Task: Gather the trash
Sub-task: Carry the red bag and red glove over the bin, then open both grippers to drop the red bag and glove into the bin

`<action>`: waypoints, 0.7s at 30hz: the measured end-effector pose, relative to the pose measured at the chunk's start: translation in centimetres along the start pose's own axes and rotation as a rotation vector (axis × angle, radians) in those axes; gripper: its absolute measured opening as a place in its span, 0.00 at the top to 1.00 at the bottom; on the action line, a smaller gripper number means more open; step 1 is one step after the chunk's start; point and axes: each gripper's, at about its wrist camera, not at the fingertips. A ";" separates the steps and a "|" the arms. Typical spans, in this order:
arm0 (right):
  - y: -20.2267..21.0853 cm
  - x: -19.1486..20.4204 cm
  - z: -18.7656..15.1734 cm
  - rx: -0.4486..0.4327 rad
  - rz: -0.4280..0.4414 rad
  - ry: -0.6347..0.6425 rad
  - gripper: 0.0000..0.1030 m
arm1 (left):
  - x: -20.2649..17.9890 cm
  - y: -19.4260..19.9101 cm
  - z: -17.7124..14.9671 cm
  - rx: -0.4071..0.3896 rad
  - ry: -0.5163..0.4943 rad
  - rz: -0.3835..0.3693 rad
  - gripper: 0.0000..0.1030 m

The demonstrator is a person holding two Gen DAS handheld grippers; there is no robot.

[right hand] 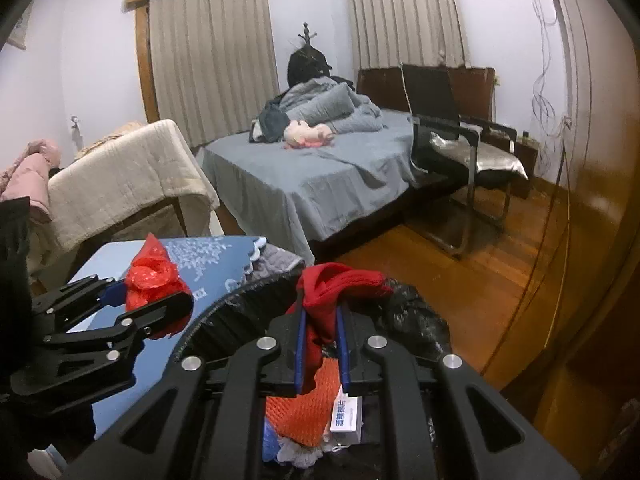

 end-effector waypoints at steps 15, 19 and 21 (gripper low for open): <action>-2.1 -1.0 -1.4 0.056 -0.023 -0.020 0.69 | 0.9 -2.9 -0.4 0.057 0.032 -0.013 0.32; -1.7 -1.0 -1.3 0.051 -0.033 -0.024 0.53 | 1.8 -2.3 -0.1 0.047 0.061 0.001 0.26; -1.5 -0.9 -1.2 0.048 -0.039 -0.023 0.47 | 2.2 -1.8 0.1 0.041 0.070 0.012 0.21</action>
Point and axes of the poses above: each gripper's, at about its wrist camera, not at the fingertips, and y roughly against the way its jaws point, x to its left, z to its top, and after that the axes turned 8 degrees about y, right-handed
